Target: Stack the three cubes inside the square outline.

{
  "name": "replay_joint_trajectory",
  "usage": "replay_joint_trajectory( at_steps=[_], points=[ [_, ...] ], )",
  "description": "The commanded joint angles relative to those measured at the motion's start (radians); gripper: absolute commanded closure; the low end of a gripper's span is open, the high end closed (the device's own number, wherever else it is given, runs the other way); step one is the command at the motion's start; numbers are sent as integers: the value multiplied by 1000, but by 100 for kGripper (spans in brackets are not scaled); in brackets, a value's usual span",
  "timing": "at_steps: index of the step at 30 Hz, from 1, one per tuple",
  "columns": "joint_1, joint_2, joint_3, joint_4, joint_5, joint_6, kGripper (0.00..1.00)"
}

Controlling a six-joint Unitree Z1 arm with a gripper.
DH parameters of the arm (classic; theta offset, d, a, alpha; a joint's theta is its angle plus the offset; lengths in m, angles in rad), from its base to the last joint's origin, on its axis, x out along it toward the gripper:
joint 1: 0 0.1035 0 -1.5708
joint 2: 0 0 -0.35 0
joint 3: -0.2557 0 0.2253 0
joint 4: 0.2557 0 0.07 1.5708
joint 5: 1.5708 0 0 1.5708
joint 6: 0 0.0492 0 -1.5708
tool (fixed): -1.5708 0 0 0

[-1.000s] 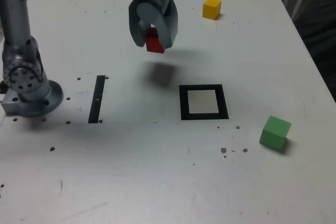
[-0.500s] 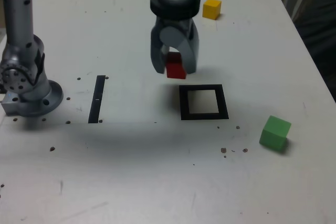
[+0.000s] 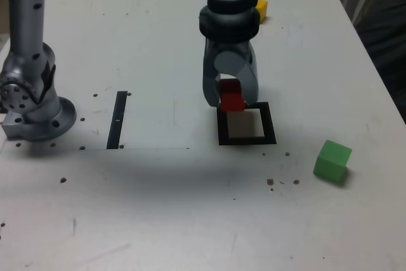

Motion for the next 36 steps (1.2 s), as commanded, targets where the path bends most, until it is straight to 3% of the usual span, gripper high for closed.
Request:
replay_joint_trajectory(
  at_steps=[1,13,15,19,21,36],
  points=[
    [-7,14,-1,-10,-8,-7,69],
    [-22,54,-5,-49,-33,-12,68],
    [-22,60,-2,-66,-34,-9,58],
    [-22,62,15,-121,-35,5,24],
    [-22,62,25,-144,-37,11,11],
    [-21,10,91,-185,-35,8,3]
  ],
)
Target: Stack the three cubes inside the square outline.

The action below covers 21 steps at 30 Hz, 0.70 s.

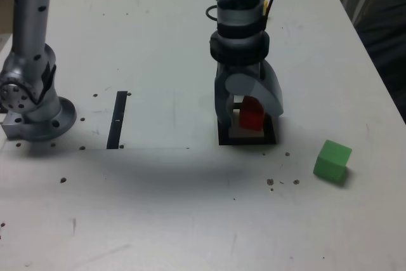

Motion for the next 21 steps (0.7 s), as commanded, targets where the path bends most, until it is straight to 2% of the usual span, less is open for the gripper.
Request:
replay_joint_trajectory(
  at_steps=[1,7,11,16,21],
  points=[
    [0,-34,13,-5,9,-4,3],
    [26,-94,50,0,33,-6,1],
    [59,-121,53,9,63,17,1],
    [134,-130,28,44,95,96,1],
    [243,-120,-23,99,108,215,1]
  ],
)
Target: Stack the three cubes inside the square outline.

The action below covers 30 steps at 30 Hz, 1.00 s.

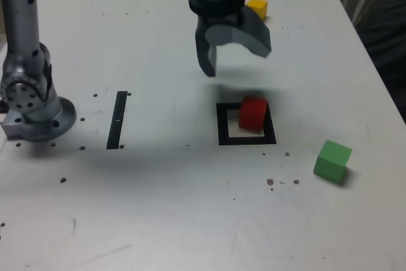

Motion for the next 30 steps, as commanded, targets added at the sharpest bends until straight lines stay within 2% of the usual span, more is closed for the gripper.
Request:
replay_joint_trajectory(
  at_steps=[1,9,13,20,30],
  points=[
    [37,8,-25,17,3,38,1],
    [201,65,-141,106,7,249,0],
    [259,103,-216,147,29,338,0],
    [321,186,-374,225,109,488,0],
    [345,307,-585,300,243,665,1]
  ],
)
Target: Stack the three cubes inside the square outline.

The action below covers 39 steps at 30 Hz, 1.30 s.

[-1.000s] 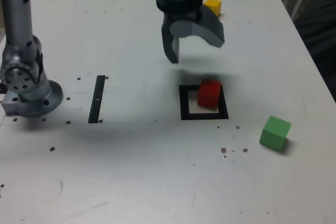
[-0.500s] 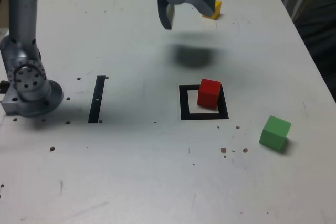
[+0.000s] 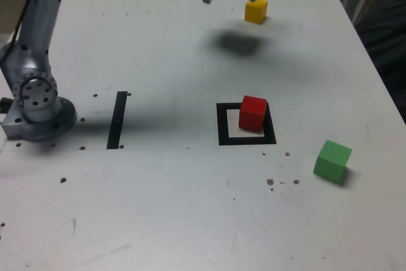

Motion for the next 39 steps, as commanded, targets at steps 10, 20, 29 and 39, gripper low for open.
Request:
replay_joint_trajectory(
  at_steps=[10,20,29,39],
  points=[
    [10,158,-240,103,72,110,1],
    [13,300,-449,186,72,141,2],
    [14,412,-592,247,66,146,4],
    [16,499,-713,299,21,133,14]
  ],
)
